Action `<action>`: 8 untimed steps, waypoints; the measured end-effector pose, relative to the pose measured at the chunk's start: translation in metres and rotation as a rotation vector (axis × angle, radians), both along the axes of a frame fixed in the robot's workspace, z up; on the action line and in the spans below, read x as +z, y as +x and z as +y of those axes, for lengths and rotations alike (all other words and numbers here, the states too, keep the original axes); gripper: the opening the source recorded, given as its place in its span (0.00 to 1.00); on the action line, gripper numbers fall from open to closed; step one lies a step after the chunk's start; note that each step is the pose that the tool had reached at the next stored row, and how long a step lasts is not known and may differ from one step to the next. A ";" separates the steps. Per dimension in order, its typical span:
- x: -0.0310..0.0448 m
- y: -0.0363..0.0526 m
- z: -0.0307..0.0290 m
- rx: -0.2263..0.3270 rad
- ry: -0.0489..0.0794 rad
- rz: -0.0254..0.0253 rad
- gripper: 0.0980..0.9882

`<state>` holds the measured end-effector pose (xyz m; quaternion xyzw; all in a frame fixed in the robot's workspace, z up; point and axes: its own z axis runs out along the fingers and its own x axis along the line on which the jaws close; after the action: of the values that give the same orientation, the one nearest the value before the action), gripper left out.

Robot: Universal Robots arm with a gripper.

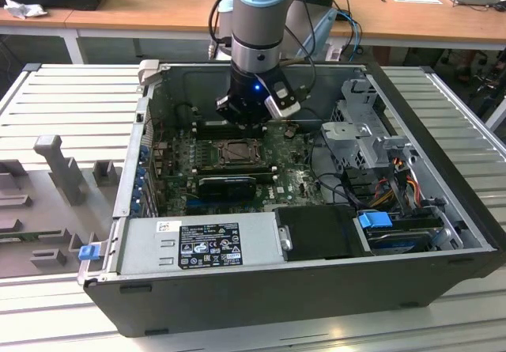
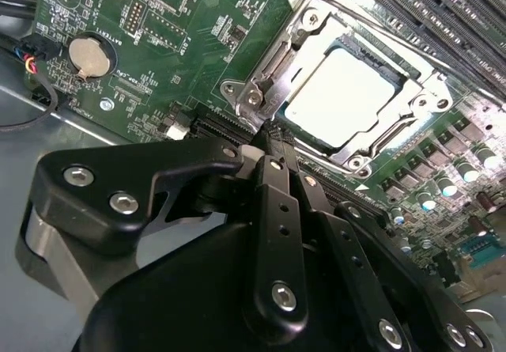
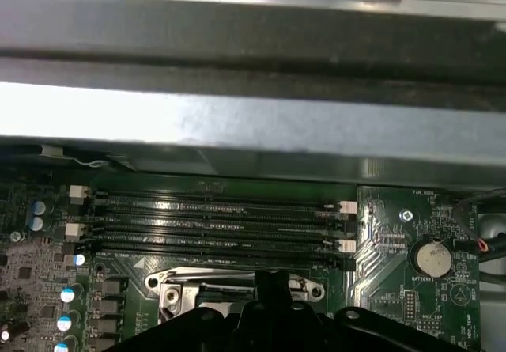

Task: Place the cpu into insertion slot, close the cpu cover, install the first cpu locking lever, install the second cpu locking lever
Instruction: 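Install the second cpu locking lever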

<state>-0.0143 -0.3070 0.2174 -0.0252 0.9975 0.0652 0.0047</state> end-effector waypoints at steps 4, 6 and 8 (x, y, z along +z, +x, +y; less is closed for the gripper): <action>0.0000 0.0000 -0.0034 0.000 0.000 0.0000 0.01; 0.0000 0.0000 -0.0046 0.000 0.000 -0.0001 0.01; 0.0029 0.0000 -0.0052 0.000 0.000 0.0001 0.01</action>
<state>-0.0143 -0.3123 0.2203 -0.0252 0.9975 0.0651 0.0047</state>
